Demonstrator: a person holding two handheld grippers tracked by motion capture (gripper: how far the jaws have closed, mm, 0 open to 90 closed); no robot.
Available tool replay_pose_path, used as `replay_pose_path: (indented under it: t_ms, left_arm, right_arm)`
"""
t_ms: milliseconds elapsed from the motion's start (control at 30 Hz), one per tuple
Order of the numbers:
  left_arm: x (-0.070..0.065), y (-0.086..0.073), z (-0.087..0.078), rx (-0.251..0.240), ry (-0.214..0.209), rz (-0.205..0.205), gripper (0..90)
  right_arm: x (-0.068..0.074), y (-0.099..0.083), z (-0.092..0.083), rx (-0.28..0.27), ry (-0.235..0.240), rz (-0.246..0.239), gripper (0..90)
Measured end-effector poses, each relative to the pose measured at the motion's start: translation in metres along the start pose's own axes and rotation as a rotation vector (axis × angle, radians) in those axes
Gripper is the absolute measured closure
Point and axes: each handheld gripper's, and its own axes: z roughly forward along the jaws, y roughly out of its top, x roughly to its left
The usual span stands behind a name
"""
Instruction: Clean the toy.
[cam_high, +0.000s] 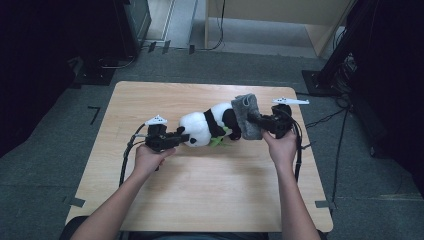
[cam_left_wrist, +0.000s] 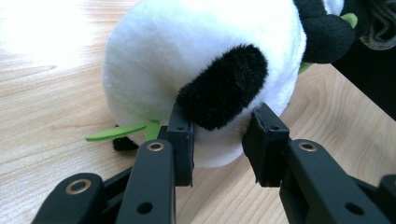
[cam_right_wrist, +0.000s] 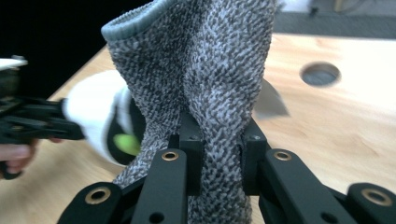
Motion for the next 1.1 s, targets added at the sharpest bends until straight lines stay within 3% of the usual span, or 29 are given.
replay_pose_path:
  t_ms: [133,300,467,533,600,767,867,1033,1100]
  left_arm:
    - [-0.002,0.000,0.000,-0.001,0.004,0.002,66.3]
    - [-0.005,0.000,0.000,0.000,0.005,0.012,66.6]
    - [-0.011,0.000,0.001,0.007,0.009,0.036,66.8]
    - [-0.011,-0.001,0.003,0.023,0.023,0.033,67.3]
    - [-0.009,-0.001,0.003,0.018,0.014,0.023,67.5]
    - [-0.008,0.000,0.003,0.016,0.012,0.023,67.7]
    - [-0.010,0.001,0.004,0.017,0.010,0.036,67.7]
    - [-0.008,0.001,0.003,0.017,0.007,0.030,67.9]
    - [-0.008,0.001,0.003,0.017,0.006,0.030,68.0]
  right_arm:
    - [0.033,0.006,0.009,-0.011,0.069,-0.066,78.0]
    - [0.071,-0.002,0.044,0.039,0.188,-0.111,77.9]
    - [0.098,-0.015,0.081,0.095,0.194,-0.190,77.8]
    - [0.100,-0.020,0.094,0.129,0.172,-0.210,77.7]
    - [0.098,-0.024,0.098,0.125,0.176,-0.216,77.8]
    - [0.084,-0.023,0.088,0.156,0.106,-0.251,77.7]
    - [0.074,-0.024,0.081,0.164,0.106,-0.250,78.1]
    - [0.072,-0.019,0.070,0.158,0.075,-0.272,78.3]
    - [0.067,-0.017,0.065,0.145,0.078,-0.255,78.3]
